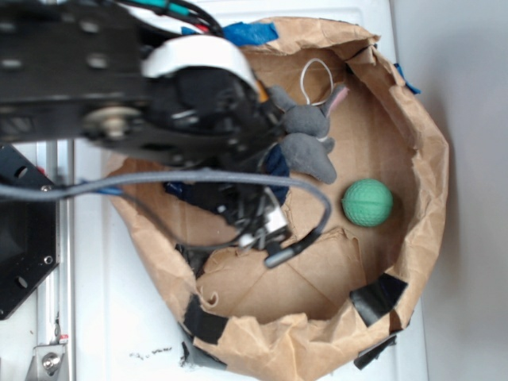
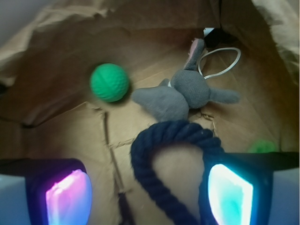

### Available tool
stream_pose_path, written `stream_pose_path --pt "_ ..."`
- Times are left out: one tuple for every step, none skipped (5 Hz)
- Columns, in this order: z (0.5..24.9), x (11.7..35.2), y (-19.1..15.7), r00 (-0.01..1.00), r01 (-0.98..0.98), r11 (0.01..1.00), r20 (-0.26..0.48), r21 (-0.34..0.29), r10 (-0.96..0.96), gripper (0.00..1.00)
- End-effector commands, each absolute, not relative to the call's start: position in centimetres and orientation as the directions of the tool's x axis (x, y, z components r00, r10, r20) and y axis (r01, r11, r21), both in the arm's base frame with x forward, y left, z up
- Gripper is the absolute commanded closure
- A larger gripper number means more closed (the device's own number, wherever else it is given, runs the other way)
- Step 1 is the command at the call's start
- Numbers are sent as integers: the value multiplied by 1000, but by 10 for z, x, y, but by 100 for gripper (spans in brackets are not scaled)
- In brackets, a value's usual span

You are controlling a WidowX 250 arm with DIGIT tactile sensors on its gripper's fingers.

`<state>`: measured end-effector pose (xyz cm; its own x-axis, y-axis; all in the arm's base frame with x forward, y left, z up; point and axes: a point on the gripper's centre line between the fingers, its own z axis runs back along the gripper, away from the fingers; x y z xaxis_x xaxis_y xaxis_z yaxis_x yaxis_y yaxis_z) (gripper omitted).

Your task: Grab the blue rope.

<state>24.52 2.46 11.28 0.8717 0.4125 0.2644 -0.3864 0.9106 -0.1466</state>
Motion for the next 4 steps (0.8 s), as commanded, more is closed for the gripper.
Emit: stream_pose_path --pt "97 257 32 834 -443 889 312 -116 456 0" --pt "83 265 25 795 -511 853 320 -102 515 0" --pt "68 258 20 772 -554 830 332 -68 542 0" --pt "63 252 19 661 -712 702 323 -14 677 0"
